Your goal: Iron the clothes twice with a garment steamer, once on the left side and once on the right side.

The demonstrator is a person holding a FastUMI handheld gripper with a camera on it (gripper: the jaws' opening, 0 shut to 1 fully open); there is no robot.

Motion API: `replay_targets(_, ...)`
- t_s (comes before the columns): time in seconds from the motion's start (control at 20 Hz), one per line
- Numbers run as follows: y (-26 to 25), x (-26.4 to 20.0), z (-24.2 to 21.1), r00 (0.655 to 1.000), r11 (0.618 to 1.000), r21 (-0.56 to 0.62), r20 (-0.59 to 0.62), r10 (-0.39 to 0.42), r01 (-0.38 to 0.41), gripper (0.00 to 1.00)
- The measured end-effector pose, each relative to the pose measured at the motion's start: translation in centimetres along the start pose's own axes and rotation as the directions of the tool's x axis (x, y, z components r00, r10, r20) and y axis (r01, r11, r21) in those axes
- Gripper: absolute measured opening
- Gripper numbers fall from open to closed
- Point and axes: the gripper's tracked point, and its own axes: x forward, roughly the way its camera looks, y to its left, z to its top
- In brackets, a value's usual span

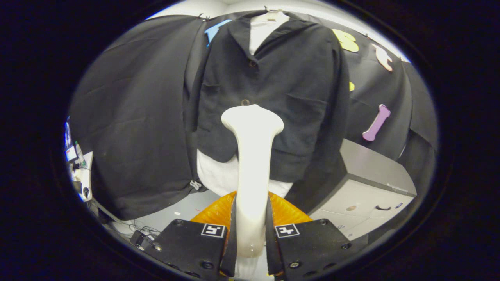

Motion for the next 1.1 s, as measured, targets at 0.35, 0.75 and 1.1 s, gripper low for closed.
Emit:
replay_targets(0.35,-10.4,-5.8,-4.5,0.995,0.987,0.128,0.004,-0.095,0.093,0.33)
replay_targets(0.75,-22.2,-13.7,-12.0,0.984,0.955,0.236,-0.035,-0.174,0.177,0.33)
replay_targets(1.1,-27.3,-19.0,-17.2,0.975,0.923,0.315,-0.06,-0.213,0.221,0.33)
